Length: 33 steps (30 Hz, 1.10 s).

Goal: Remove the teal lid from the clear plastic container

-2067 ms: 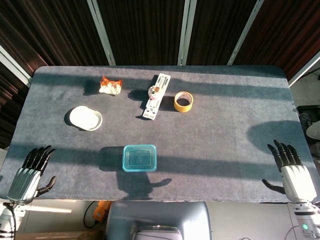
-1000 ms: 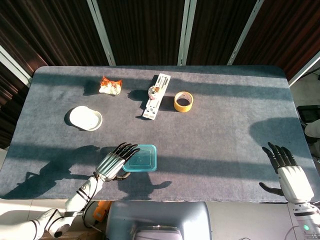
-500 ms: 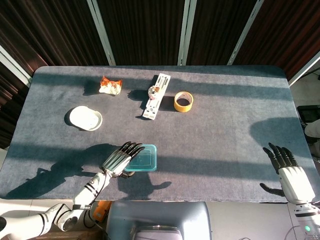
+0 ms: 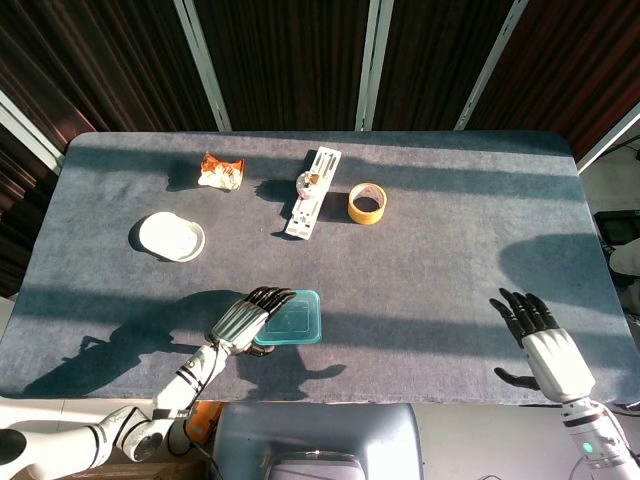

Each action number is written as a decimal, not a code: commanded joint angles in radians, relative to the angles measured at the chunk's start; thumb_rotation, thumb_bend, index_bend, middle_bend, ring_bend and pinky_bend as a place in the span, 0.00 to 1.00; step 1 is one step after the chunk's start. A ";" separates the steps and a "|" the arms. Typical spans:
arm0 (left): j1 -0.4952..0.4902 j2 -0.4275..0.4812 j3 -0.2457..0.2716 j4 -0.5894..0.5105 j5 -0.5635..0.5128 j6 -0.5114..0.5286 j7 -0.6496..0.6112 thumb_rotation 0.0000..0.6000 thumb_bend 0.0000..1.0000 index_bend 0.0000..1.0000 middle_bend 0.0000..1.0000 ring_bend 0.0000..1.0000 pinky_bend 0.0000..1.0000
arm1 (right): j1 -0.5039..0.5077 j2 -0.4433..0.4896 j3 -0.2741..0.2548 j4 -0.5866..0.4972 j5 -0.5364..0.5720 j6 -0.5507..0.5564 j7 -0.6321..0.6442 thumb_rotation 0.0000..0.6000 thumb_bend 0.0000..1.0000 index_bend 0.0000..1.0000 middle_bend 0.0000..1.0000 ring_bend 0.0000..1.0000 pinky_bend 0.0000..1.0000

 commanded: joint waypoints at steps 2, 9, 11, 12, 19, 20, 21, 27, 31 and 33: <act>-0.006 -0.017 0.012 0.015 0.022 0.021 -0.022 1.00 0.27 0.00 0.29 0.40 0.51 | 0.122 -0.071 0.010 0.054 -0.078 -0.112 0.032 1.00 0.23 0.09 0.00 0.00 0.00; -0.009 -0.037 0.025 0.038 0.052 0.060 -0.040 1.00 0.27 0.00 0.30 0.41 0.52 | 0.266 -0.204 0.007 0.174 -0.187 -0.164 0.171 1.00 0.36 0.36 0.01 0.00 0.00; 0.000 -0.053 0.021 0.059 0.063 0.102 -0.018 1.00 0.27 0.00 0.30 0.41 0.52 | 0.298 -0.251 0.001 0.232 -0.215 -0.140 0.273 1.00 0.43 0.45 0.05 0.00 0.00; 0.002 -0.058 0.022 0.065 0.069 0.115 -0.012 1.00 0.27 0.00 0.30 0.41 0.52 | 0.311 -0.272 0.000 0.266 -0.229 -0.126 0.296 1.00 0.45 0.48 0.06 0.00 0.00; -0.006 -0.062 0.045 0.058 0.082 0.106 -0.074 1.00 0.27 0.00 0.30 0.41 0.52 | 0.371 -0.403 -0.010 0.434 -0.246 -0.097 0.379 1.00 0.46 0.57 0.08 0.00 0.00; -0.008 -0.063 0.047 0.060 0.081 0.101 -0.079 1.00 0.27 0.00 0.30 0.41 0.52 | 0.377 -0.418 -0.011 0.447 -0.246 -0.094 0.375 1.00 0.46 0.57 0.08 0.00 0.00; -0.009 -0.064 0.048 0.062 0.081 0.100 -0.081 1.00 0.27 0.00 0.30 0.41 0.52 | 0.381 -0.427 -0.012 0.455 -0.245 -0.093 0.372 1.00 0.46 0.57 0.08 0.00 0.00; -0.013 -0.067 0.056 0.071 0.081 0.096 -0.096 1.00 0.27 0.00 0.30 0.41 0.52 | 0.403 -0.480 -0.009 0.492 -0.228 -0.083 0.337 1.00 0.46 0.56 0.08 0.00 0.00; -0.015 -0.068 0.064 0.074 0.085 0.094 -0.103 1.00 0.27 0.00 0.30 0.41 0.52 | 0.420 -0.510 -0.007 0.508 -0.215 -0.098 0.291 1.00 0.46 0.56 0.08 0.00 0.00; -0.016 -0.069 0.068 0.076 0.085 0.091 -0.105 1.00 0.27 0.00 0.30 0.41 0.52 | 0.429 -0.521 -0.008 0.514 -0.207 -0.109 0.270 1.00 0.46 0.54 0.08 0.00 0.00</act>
